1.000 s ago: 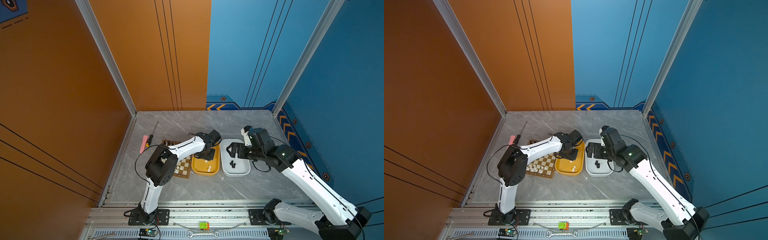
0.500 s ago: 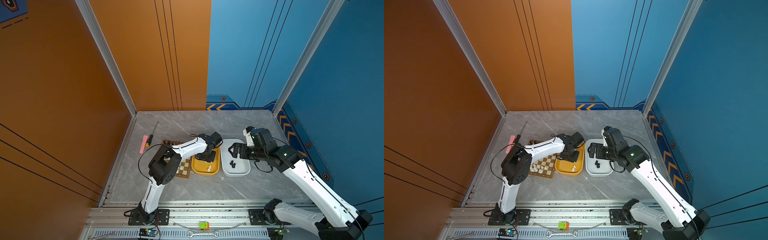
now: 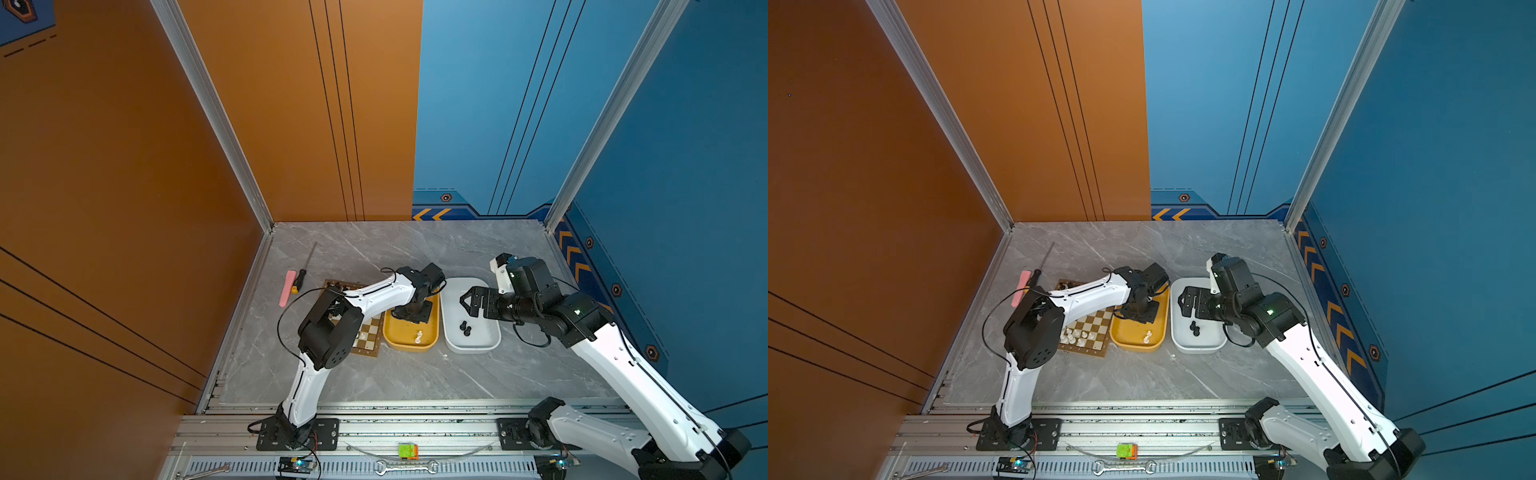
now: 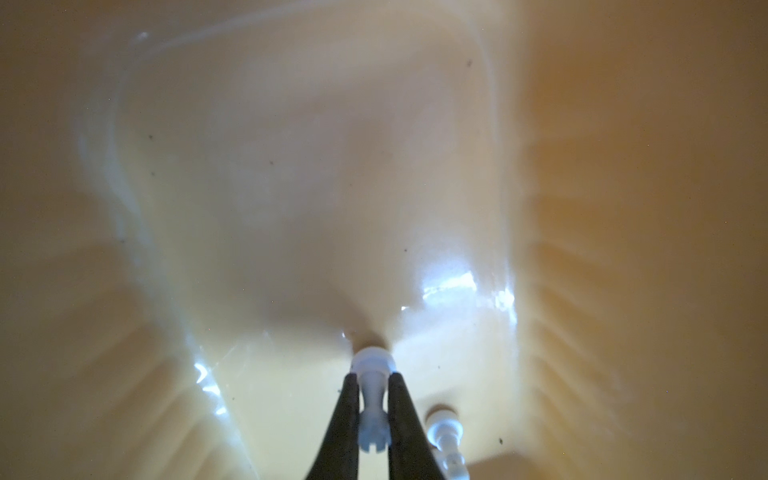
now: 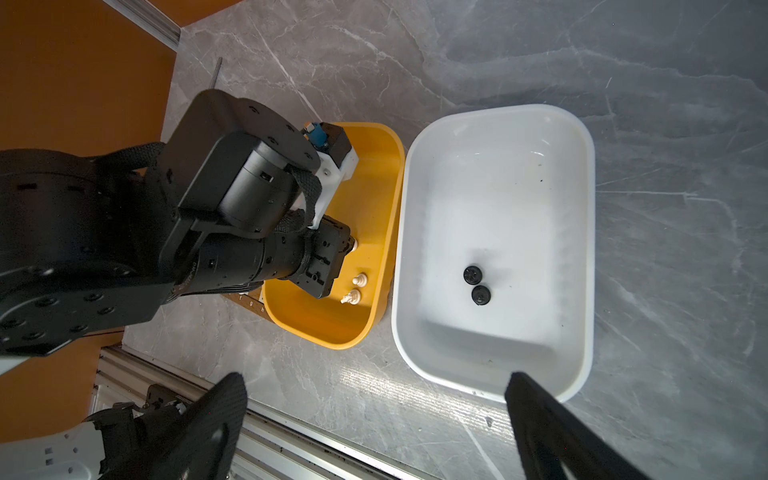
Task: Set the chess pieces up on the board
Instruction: 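Close the left gripper on a white piece in the yellow tray, then carry the white piece with the left gripper to the board's nearest corner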
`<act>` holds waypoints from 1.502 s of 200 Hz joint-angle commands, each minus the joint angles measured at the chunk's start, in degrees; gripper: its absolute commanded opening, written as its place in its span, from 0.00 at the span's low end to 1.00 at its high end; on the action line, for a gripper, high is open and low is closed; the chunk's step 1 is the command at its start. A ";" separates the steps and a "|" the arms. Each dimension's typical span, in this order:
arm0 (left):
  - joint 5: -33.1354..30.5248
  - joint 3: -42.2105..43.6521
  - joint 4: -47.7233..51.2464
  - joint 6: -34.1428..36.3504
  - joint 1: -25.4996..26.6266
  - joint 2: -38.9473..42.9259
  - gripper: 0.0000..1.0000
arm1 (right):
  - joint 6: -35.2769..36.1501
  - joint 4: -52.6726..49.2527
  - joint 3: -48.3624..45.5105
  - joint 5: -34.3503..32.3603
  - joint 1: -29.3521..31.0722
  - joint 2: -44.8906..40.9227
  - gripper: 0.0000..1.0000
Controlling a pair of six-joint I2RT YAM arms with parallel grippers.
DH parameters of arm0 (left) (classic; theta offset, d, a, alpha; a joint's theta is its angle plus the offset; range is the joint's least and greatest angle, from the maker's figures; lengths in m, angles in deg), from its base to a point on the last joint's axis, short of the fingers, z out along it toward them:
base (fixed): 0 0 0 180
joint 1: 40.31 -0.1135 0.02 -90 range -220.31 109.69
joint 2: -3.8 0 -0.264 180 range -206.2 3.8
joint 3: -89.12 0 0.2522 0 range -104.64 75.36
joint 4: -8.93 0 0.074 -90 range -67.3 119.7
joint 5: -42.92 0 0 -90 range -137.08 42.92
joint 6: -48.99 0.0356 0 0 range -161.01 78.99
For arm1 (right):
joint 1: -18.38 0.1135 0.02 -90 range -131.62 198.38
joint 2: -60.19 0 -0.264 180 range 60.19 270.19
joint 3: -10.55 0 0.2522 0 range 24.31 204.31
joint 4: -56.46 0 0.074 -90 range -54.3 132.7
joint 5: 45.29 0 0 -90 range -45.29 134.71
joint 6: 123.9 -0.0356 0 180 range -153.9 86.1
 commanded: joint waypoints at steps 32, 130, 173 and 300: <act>-5.67 4.94 4.43 -3.64 0.39 13.06 0.07 | 1.51 0.59 -1.59 3.23 -0.23 0.13 1.00; -12.39 30.43 4.64 -15.39 1.30 34.91 0.09 | 2.21 2.57 -0.53 3.69 5.60 2.23 1.00; -13.64 37.35 2.17 -17.17 1.61 36.41 0.10 | 1.69 2.16 -0.20 2.68 7.89 2.27 1.00; -11.11 40.87 -3.88 -12.55 -4.04 34.37 0.11 | -0.22 1.09 0.20 -1.02 9.88 1.60 1.00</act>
